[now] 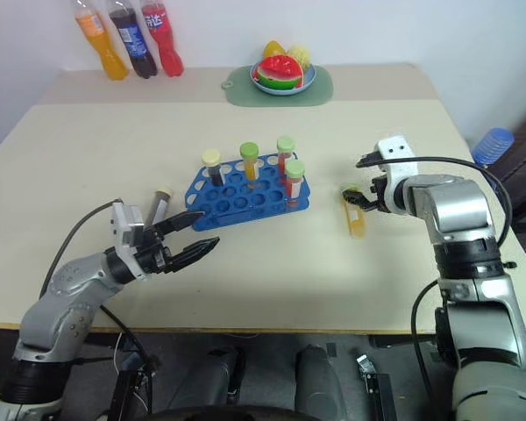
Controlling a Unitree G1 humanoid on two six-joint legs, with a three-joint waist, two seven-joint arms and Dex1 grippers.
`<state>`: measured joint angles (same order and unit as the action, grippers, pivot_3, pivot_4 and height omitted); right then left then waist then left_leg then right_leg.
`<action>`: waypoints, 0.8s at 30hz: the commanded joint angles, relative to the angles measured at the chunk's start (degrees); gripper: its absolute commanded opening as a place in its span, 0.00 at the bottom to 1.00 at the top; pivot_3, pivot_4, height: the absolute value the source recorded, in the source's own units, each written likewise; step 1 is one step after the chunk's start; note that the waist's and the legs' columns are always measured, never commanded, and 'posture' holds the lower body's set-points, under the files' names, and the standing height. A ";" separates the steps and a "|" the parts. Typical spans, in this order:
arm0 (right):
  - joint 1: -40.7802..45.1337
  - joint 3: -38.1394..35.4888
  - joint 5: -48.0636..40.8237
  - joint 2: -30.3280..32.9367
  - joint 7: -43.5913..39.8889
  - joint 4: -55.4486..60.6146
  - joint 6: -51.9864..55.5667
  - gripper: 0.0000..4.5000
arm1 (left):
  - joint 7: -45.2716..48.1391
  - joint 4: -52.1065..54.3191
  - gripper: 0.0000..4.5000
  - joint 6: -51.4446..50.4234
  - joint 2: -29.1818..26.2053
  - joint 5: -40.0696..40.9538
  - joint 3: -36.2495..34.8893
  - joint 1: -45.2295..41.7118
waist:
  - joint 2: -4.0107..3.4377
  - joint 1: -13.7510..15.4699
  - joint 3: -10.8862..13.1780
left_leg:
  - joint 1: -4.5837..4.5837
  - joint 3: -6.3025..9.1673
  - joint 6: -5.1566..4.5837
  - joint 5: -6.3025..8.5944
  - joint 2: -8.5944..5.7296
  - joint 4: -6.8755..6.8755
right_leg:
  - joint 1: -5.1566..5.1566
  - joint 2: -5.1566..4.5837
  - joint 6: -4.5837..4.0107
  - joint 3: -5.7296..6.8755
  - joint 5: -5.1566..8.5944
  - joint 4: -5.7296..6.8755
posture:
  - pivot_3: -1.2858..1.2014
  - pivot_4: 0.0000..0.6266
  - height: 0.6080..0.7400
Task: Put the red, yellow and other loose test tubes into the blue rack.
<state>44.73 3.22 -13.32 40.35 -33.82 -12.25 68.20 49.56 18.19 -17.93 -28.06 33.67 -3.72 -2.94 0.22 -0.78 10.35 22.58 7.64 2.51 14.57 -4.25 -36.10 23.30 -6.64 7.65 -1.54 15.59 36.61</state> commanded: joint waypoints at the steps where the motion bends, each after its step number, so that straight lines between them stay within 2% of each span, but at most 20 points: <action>1: 5.36 2.34 -0.03 0.95 -3.27 -5.86 2.07 0.99 | -0.18 1.61 0.84 1.40 0.39 -0.17 -0.28 1.07 | 0.00 -0.18 0.00 | 0.00 -0.01 -0.01 0.01 0.00 -0.01 | 0.00 -0.01 0.00 0.00 0.00 -0.01 | 0.52 0.24 1.00; 4: 7.87 6.28 1.19 1.19 -6.23 -9.64 0.73 0.99 | -0.58 2.06 0.84 1.76 0.66 -0.31 -0.34 1.97 | 0.00 -0.21 0.00 | -0.01 -0.07 -0.02 0.01 -0.02 0.00 | -0.01 0.03 0.00 0.01 0.00 -0.02 | 0.52 0.24 1.00; 5: 8.27 7.70 1.73 1.36 -7.36 -10.49 -0.26 0.88 | -0.73 2.20 0.84 1.86 0.74 -0.34 -0.40 2.25 | 0.00 -0.24 0.00 | -0.01 -0.07 -0.02 0.01 -0.02 0.01 | -0.01 0.03 0.00 0.01 0.00 -0.02 | 0.52 0.24 1.00; 6: 8.49 8.83 2.11 1.37 -8.32 -11.08 -1.01 0.82 | -0.80 2.33 0.84 2.00 0.77 -0.37 -0.50 2.57 | 0.00 -0.25 0.00 | -0.01 -0.08 -0.02 0.01 -0.02 0.01 | -0.01 0.04 0.00 0.01 0.00 -0.02 | 0.52 0.24 1.00; 11: 7.35 12.30 4.33 1.81 -10.99 -10.70 -4.90 0.24 | -1.15 3.00 0.84 2.44 0.69 -0.32 -0.89 4.03 | 0.01 -0.27 0.00 | -0.01 -0.09 -0.02 0.01 -0.02 0.00 | -0.01 0.03 0.01 0.02 0.00 -0.03 | 0.52 0.24 1.00; 12: 7.06 12.56 4.75 1.98 -11.32 -10.50 -5.57 0.19 | -1.19 3.02 0.84 2.48 0.66 -0.31 -0.93 4.13 | 0.01 -0.31 0.00 | -0.03 -0.09 -0.02 0.01 -0.02 -0.01 | -0.03 0.04 0.01 0.02 0.00 -0.03 | 0.52 0.24 1.00; 14: 4.00 11.62 5.76 3.85 -11.88 -7.50 -11.27 0.18 | -1.30 3.17 0.84 2.57 0.65 -0.27 -0.98 4.33 | 0.01 -0.18 -0.01 | -0.04 -0.09 -0.02 0.01 -0.01 0.00 | -0.03 0.05 0.01 0.02 0.00 -0.02 | 0.52 0.24 1.00; 16: -1.40 8.61 6.11 6.50 -13.55 -3.56 -24.38 0.18 | -1.28 2.99 0.84 2.73 0.60 -0.32 -1.14 4.38 | 0.05 0.09 -0.03 | -0.04 -0.07 -0.03 0.02 -0.02 -0.01 | -0.08 0.04 0.01 0.05 -0.01 -0.05 | 0.52 0.24 1.00; 21: -15.80 1.19 1.36 12.53 -24.48 7.18 -43.32 0.18 | -0.82 2.33 0.84 2.78 0.21 -0.15 -1.37 4.10 | 0.07 0.38 -0.03 | -0.06 -0.06 -0.12 0.07 -0.06 -0.12 | -0.38 -0.02 0.24 0.09 -0.13 -0.36 | 0.52 0.24 1.00; 24: -23.19 -2.97 -5.87 13.35 -31.75 18.00 -46.38 0.18 | -0.21 1.18 0.84 2.60 -0.31 -0.09 -1.48 3.00 | 0.03 -0.10 -0.01 | -0.11 -0.03 -0.18 0.11 -0.03 -0.09 | -0.47 -0.02 0.25 0.11 -0.14 -0.43 | 0.52 0.24 1.00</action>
<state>21.79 3.53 -14.22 53.58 -62.09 -1.42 24.16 48.68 18.75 -15.85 -27.98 33.17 -4.19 0.96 0.25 -0.89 10.34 22.44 7.60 2.33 14.68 -4.27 -36.17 22.86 -6.63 7.90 -1.44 15.45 36.19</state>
